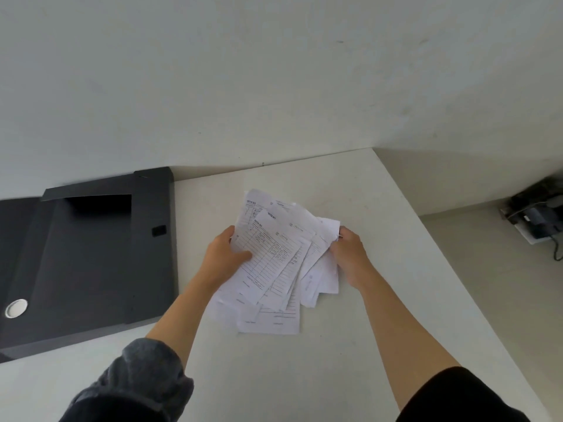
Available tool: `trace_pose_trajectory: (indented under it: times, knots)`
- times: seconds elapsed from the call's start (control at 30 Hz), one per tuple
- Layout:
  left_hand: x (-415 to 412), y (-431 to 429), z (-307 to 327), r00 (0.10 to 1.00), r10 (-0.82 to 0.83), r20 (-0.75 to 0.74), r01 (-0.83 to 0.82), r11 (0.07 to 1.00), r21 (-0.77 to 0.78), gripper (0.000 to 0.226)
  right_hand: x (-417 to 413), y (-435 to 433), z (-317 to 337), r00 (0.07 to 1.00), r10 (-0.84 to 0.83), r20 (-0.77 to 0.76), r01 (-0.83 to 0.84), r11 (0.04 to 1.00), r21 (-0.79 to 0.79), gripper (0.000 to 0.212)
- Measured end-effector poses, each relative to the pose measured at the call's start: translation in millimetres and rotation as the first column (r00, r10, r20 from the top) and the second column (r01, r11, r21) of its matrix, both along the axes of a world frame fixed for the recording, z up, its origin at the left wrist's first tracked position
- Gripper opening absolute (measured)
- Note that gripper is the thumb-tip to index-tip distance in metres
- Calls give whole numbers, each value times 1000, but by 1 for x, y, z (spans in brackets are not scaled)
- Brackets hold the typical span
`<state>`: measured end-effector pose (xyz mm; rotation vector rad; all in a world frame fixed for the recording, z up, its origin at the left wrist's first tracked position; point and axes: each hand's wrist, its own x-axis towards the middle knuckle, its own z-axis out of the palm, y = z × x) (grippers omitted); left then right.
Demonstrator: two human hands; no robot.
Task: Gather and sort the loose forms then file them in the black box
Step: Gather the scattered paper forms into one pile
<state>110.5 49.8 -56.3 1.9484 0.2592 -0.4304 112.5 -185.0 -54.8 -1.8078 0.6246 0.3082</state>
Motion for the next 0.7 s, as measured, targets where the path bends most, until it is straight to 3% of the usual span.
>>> trace_pose_trajectory:
  times: [0.1,0.2,0.37,0.5,0.7]
  knots:
    - [8,5,4,993,-105,45,95,979,181,32,11,-7,12,997,53,-60,-56,997,-53,30]
    - [12,7,4,983,-179,39,164,955,248,31,19,-11,18,995,87,-51,-87,996,6,16]
    - [13,1,-4,969,-246,39,225,932,283,57,22,-5,22,960,278,-26,-279,958,-57,38]
    - [10,-2,-11,961,-273,36,262,948,183,79,25,10,25,921,391,3,-387,913,-129,45]
    - [7,1,-7,986,-164,41,162,985,58,39,34,31,30,893,435,114,-422,899,-118,38]
